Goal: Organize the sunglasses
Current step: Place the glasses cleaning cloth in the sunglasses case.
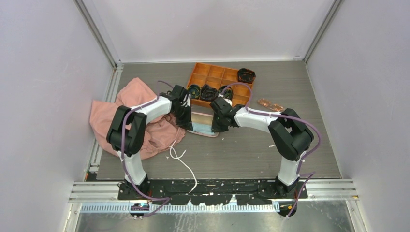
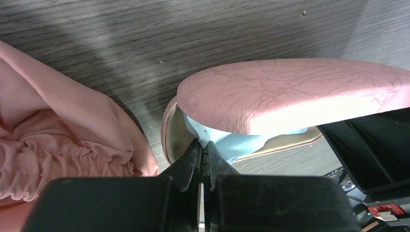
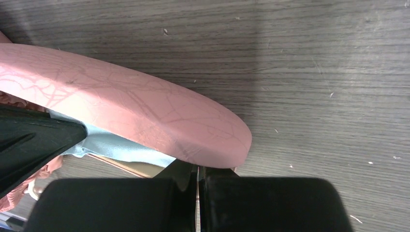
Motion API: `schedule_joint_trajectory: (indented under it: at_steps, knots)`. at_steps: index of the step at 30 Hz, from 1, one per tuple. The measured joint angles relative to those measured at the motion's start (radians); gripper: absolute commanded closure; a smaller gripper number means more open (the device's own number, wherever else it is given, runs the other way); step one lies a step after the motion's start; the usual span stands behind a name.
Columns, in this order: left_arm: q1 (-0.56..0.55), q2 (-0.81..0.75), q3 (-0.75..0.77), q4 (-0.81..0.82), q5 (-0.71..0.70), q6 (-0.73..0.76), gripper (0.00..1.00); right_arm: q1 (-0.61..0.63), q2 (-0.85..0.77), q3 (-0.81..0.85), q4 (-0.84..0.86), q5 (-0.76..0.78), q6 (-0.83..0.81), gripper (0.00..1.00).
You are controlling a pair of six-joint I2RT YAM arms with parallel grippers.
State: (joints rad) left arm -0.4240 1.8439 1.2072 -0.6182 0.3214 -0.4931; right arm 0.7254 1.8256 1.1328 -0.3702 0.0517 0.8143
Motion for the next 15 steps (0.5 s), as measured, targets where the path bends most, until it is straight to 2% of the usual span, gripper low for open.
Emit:
schedule_joint_trajectory:
  at_steps: [9,10,13,15]
  knots:
    - [-0.005,0.03,0.016,-0.004,-0.032,0.0,0.99,0.002,0.0,-0.013,0.03,0.012,0.0,1.0]
    - [-0.006,0.03,0.019,-0.005,-0.038,0.0,0.98,0.002,0.0,-0.017,0.035,0.013,0.001,1.0]
    - [-0.011,0.03,0.024,-0.007,-0.056,-0.001,0.79,0.002,0.0,-0.02,0.042,0.014,0.001,0.99]
    - [-0.015,0.03,0.032,-0.014,-0.069,-0.001,0.72,0.002,0.0,-0.022,0.044,0.015,0.001,0.99]
